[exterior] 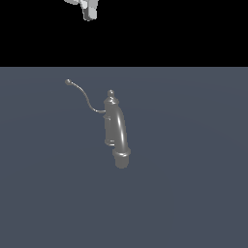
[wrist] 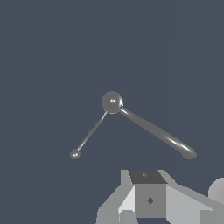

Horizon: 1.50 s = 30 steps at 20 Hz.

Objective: Turn on the faucet by rotating a designated handle.

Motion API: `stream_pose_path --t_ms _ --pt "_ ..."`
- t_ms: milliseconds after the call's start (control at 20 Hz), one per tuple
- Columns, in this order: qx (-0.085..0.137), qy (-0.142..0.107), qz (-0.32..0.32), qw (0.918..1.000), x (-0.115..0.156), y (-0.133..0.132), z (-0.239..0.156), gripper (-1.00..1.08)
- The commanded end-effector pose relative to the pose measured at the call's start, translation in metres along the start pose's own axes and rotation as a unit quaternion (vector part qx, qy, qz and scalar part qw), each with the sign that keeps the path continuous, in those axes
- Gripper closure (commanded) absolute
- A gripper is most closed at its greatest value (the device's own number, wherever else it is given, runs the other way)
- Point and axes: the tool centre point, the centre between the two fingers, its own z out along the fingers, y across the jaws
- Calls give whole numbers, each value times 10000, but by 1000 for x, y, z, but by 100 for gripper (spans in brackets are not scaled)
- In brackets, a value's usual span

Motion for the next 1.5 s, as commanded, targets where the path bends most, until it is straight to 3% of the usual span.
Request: stream_pose_path --t_ms 0,500,1000,1450 --pt "-9 2 275 9996 2 -13 12 108" --pt "-54 31 1339 9910 6 -62 64 108" --pt "-91 85 2320 9726 3 -103 119 108" --pt "-105 122 2805 9597 0 -122 150 108"
